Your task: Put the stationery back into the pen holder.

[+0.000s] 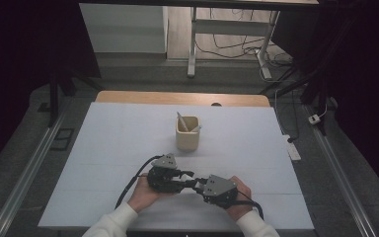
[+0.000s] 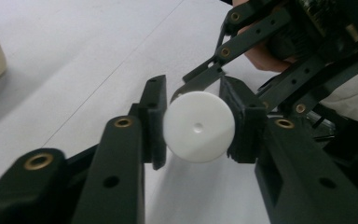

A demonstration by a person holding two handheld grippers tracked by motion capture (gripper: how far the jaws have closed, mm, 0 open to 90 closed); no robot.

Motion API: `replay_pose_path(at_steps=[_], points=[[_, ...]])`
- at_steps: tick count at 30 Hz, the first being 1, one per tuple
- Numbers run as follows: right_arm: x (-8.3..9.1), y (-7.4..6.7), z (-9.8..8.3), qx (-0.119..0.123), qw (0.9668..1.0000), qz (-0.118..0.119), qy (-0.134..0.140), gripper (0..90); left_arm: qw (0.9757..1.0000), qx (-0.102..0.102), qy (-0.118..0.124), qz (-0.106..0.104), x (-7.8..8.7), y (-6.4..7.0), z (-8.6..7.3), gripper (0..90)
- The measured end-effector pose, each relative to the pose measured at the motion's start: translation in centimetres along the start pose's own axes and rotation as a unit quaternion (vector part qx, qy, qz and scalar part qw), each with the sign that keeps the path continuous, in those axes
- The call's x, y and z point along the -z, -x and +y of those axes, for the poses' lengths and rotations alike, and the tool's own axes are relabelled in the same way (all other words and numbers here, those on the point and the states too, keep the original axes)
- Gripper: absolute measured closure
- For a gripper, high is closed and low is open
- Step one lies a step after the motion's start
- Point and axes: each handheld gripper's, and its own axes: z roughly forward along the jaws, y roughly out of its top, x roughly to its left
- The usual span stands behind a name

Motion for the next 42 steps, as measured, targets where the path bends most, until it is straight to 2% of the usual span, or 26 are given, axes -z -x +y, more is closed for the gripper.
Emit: replay_pose_path(at_steps=[3,9,12,13,17,23,30,37,42], points=[[-0.2,-0.1,0.0,0.010,0.9999,-0.005,-0.008,70.2,1.0000,-0.003,-0.001,0.004,-0.1,0.1,-0.1,64.5],[-0.3,-0.2,0.0,0.012,0.9998,-0.008,-0.011,70.0,1.0000,-0.007,0.000,0.005,-0.2,0.2,-0.1,65.0],[-0.2,-0.2,0.0,-0.001,1.0000,-0.004,-0.005,67.7,0.9999,-0.013,0.001,0.009,0.0,0.3,-0.1,65.1],[-0.2,-0.1,-0.1,-0.008,1.0000,-0.001,0.001,64.5,0.9998,-0.014,0.001,0.012,0.0,0.3,-0.1,65.1],[0.4,0.5,-0.2,-0.051,0.9984,0.003,0.026,53.5,0.9997,-0.014,0.006,0.018,0.4,0.1,-0.1,65.1],[1.9,1.6,-1.4,-0.115,0.9921,0.007,0.049,49.1,0.9992,-0.012,0.022,0.030,1.8,-0.3,0.0,65.1],[4.7,3.2,-4.1,-0.168,0.9845,-0.015,0.048,48.9,0.9979,0.002,0.047,0.044,3.9,-1.3,0.6,65.1],[6.8,4.3,-6.5,-0.201,0.9781,-0.038,0.037,48.7,0.9966,0.005,0.050,0.066,5.4,-2.7,2.8,65.1],[7.6,4.8,-7.8,-0.212,0.9753,-0.054,0.030,48.7,0.9958,0.009,0.052,0.075,6.3,-3.5,4.4,65.1]])
